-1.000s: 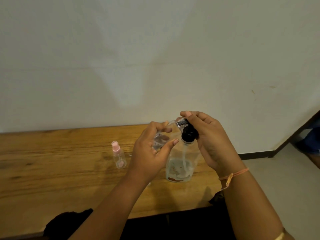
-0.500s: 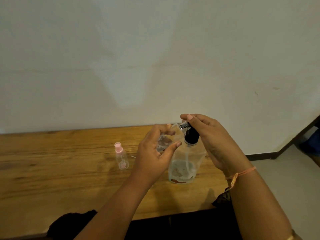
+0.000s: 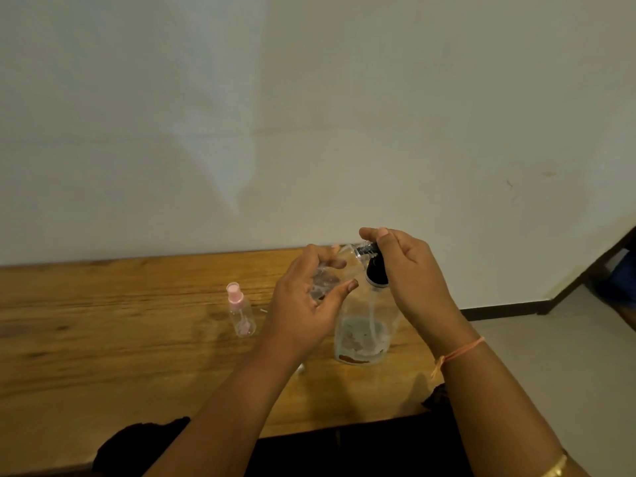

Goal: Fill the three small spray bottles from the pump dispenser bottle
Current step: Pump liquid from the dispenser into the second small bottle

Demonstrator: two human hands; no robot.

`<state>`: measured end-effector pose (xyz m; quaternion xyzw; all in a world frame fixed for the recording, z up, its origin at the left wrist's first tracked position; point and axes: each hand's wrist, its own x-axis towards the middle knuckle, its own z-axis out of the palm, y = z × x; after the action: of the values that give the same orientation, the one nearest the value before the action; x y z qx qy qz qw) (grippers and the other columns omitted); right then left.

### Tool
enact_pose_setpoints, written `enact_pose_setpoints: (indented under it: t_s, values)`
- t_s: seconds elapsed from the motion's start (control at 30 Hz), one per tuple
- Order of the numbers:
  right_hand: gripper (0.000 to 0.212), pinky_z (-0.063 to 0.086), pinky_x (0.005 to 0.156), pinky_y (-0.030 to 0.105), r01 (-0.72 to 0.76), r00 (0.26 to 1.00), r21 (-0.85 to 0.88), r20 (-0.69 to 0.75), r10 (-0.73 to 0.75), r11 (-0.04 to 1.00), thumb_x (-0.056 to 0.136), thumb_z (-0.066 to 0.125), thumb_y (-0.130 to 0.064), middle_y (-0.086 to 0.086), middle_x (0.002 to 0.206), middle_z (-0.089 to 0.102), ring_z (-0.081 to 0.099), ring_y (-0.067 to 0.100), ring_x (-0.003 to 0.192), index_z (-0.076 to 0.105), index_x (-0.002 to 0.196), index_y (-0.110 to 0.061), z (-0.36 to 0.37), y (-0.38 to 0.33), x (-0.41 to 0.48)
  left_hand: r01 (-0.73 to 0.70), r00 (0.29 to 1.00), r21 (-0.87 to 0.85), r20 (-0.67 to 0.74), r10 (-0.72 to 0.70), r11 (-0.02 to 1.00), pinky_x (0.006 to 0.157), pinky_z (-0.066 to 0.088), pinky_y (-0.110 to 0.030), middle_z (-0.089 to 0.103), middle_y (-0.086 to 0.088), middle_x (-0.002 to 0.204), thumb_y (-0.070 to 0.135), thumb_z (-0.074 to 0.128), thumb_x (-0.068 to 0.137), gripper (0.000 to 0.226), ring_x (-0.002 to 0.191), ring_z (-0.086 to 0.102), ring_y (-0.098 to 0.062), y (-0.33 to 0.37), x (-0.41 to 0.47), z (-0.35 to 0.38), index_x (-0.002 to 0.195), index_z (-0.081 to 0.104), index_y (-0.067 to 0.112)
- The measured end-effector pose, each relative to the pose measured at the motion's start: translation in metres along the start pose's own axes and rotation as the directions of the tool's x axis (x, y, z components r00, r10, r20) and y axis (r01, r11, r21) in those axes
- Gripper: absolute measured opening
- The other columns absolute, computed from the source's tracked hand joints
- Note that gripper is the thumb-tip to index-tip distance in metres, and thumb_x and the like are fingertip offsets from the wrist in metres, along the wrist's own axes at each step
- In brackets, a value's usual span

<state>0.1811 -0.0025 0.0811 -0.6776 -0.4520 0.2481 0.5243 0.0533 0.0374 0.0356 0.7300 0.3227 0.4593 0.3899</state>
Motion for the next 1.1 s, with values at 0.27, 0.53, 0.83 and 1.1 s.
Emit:
enact_pose_setpoints:
  t_s: [0.27, 0.53, 0.83, 1.1]
  values:
    - [0.034, 0.039, 0.093, 0.019, 0.010, 1.000, 0.007, 0.014, -0.010, 1.000, 0.100, 0.038, -0.026, -0.003, 0.123, 0.061, 0.051, 0.006, 0.114, 0.061, 0.122, -0.016, -0.008, -0.009, 0.003, -0.034, 0.999, -0.050, -0.035, 0.033, 0.998, 0.072, 0.044, -0.002, 0.062, 0.017, 0.101, 0.021, 0.072, 0.076, 0.033, 0.093, 0.059, 0.010, 0.009, 0.000, 0.000, 0.092, 0.048, 0.038]
    - [0.035, 0.043, 0.088, 0.011, 0.089, 0.994, 0.026, -0.073, -0.086, 0.996, 0.101, 0.034, -0.023, 0.000, 0.114, 0.065, 0.057, 0.006, 0.108, 0.063, 0.116, -0.011, 0.006, 0.010, 0.002, -0.026, 1.000, -0.036, -0.014, 0.025, 0.999, 0.071, 0.043, -0.002, 0.060, 0.015, 0.102, 0.012, 0.072, 0.079, 0.038, 0.094, 0.058, 0.012, 0.003, 0.000, 0.003, 0.092, 0.048, 0.038]
    - [0.035, 0.039, 0.096, 0.015, 0.126, 0.991, -0.037, -0.042, -0.127, 0.991, 0.100, 0.036, -0.025, -0.004, 0.122, 0.059, 0.050, 0.006, 0.118, 0.059, 0.124, -0.013, -0.003, 0.001, 0.002, -0.051, 0.998, -0.018, -0.040, 0.051, 0.999, 0.070, 0.044, -0.003, 0.062, 0.012, 0.103, 0.016, 0.073, 0.078, 0.038, 0.094, 0.059, 0.006, 0.006, 0.000, 0.000, 0.093, 0.047, 0.039]
    - [0.035, 0.043, 0.091, 0.013, 0.087, 0.996, 0.058, -0.032, -0.085, 0.995, 0.101, 0.034, -0.023, 0.000, 0.116, 0.064, 0.057, 0.007, 0.110, 0.062, 0.117, -0.012, 0.003, 0.011, 0.003, -0.028, 0.999, -0.047, -0.026, 0.027, 0.998, 0.071, 0.044, -0.002, 0.062, 0.007, 0.104, 0.010, 0.073, 0.078, 0.040, 0.094, 0.058, 0.011, 0.002, 0.000, 0.003, 0.094, 0.048, 0.038]
